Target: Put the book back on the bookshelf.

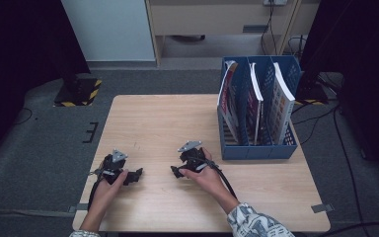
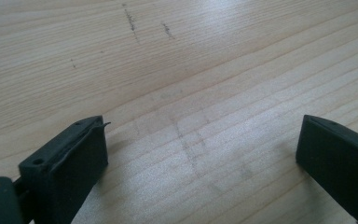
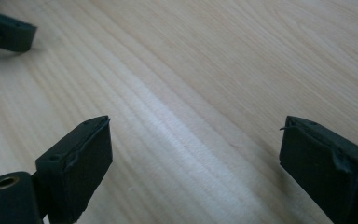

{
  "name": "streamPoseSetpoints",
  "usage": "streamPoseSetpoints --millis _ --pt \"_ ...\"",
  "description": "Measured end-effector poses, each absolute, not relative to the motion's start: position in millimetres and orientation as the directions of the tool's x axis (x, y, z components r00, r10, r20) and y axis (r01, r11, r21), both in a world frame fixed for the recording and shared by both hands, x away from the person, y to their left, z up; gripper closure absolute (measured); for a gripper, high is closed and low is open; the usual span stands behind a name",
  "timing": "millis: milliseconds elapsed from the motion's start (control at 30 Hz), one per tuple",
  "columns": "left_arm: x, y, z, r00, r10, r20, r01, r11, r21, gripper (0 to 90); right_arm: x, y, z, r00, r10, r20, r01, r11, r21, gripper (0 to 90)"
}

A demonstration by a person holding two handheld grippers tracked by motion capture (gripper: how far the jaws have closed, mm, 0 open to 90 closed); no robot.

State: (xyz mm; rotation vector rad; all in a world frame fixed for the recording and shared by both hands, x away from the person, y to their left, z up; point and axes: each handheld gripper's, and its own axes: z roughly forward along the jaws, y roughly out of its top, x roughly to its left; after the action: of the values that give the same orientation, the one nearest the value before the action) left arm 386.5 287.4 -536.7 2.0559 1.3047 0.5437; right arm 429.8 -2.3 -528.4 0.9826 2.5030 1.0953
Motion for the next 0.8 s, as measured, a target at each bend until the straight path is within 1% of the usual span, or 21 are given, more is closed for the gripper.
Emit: streamPoseSetpoints --millis 100,267,400,467,567,800 --pt "387 287 -537 0.423 0.906 0.008 0.644 -0.306 0.701 1.4 437 -4 -532 -0.727 0.684 0.053 0.499 0.474 0.725 9.8" --pt "387 287 -537 0.424 0.906 0.008 0.644 -0.307 0.701 1.2 441 -4 -537 -0.718 0.694 0.047 0.507 0.477 0.718 8.5" --pt "387 287 -537 0.424 0.906 0.008 0.643 -0.307 0.701 1.1 441 -2 -539 -0.716 0.698 0.031 0.497 0.478 0.724 7.0" --pt "387 287 -537 0.424 0.906 0.008 0.644 -0.307 0.701 1.1 440 1 -539 -0.726 0.688 0.006 0.484 0.506 0.714 4.7" --pt "387 287 -537 0.424 0.905 0.008 0.643 -0.308 0.701 1.0 439 3 -540 -0.727 0.687 0.003 0.482 0.508 0.714 4.6" --pt "387 287 -537 0.425 0.905 0.009 0.644 -0.310 0.699 1.0 432 2 -539 -0.687 0.727 0.008 0.515 0.480 0.710 4.3"
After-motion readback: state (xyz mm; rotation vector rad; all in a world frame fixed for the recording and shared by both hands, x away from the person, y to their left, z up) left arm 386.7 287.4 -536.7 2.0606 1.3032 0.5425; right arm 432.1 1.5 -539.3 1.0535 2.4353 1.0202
